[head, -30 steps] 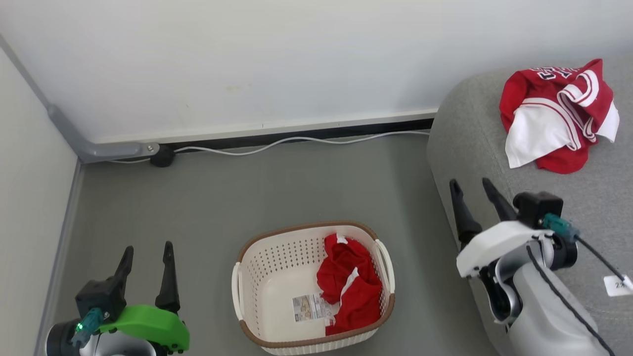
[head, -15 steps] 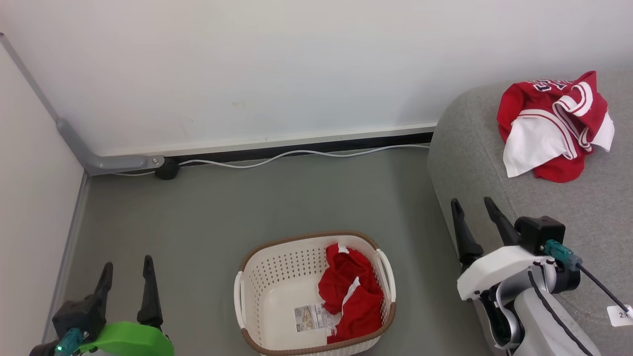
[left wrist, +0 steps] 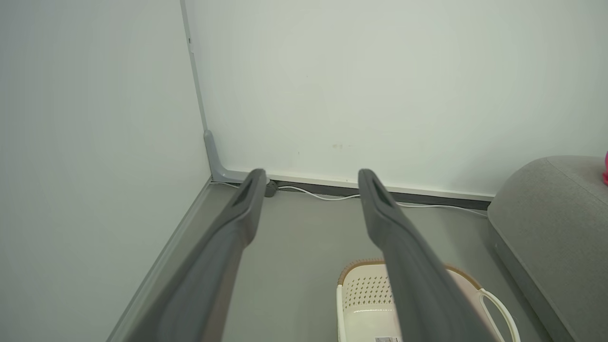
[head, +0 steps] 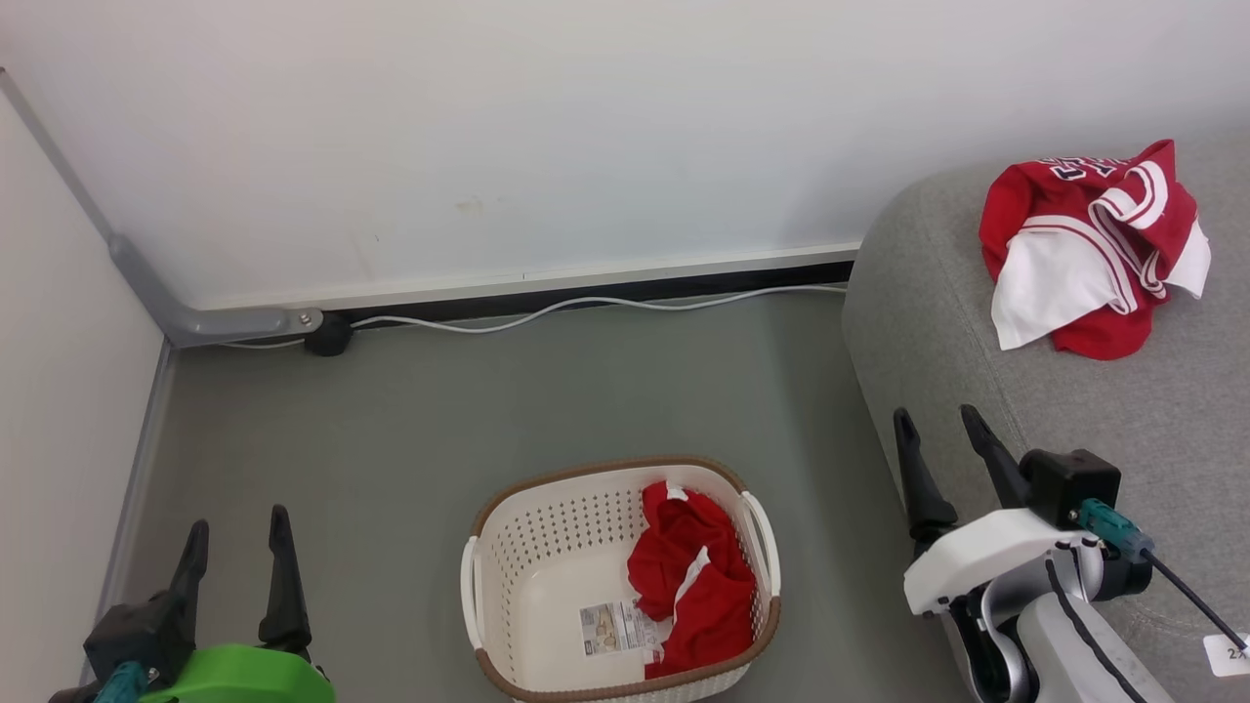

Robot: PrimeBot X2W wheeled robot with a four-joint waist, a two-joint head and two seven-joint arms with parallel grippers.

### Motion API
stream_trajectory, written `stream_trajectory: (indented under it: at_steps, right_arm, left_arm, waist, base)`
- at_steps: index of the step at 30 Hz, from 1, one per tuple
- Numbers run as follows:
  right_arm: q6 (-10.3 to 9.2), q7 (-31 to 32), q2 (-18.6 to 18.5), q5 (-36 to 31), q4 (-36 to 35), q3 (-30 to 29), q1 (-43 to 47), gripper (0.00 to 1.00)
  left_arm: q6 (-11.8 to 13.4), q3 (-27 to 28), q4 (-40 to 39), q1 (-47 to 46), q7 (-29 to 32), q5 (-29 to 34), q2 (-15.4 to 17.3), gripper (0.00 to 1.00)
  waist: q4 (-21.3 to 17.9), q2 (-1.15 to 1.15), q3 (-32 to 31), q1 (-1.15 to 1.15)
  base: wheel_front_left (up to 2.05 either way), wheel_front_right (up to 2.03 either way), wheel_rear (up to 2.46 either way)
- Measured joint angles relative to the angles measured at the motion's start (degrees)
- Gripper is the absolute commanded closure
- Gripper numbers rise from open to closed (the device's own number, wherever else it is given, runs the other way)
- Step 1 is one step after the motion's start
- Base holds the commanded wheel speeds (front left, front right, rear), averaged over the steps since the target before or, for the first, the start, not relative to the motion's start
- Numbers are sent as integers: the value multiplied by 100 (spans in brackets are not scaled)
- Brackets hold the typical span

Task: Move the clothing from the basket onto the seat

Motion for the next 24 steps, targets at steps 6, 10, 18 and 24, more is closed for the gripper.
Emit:
stream_trajectory:
  at_steps: [6, 10, 18, 24]
  right_arm:
    - [-18, 0, -2, -1, -170, 0, 104, 0]
    - [-60, 0, -4, -2, -286, 0, 144, 0]
    - [-111, 10, -19, -10, -449, -8, 221, 0]
    - [-119, 36, -53, -10, -545, -27, 308, 0]
  left_arm:
    - [0, 23, -70, 90, -5, 16, -2, 0]
    - [0, 32, -110, 114, -5, 48, -3, 0]
    - [0, 41, -178, 136, -5, 58, -5, 0]
    - [0, 42, -211, 183, -5, 65, -13, 0]
  waist:
    - [1, 0, 24, 0]
    - [2, 0, 41, 0]
    - [-3, 0, 79, 0]
    - [-9, 0, 111, 0]
  base:
    - [0, 0, 0]
    - [0, 0, 0]
    - [0, 0, 0]
    - [0, 0, 0]
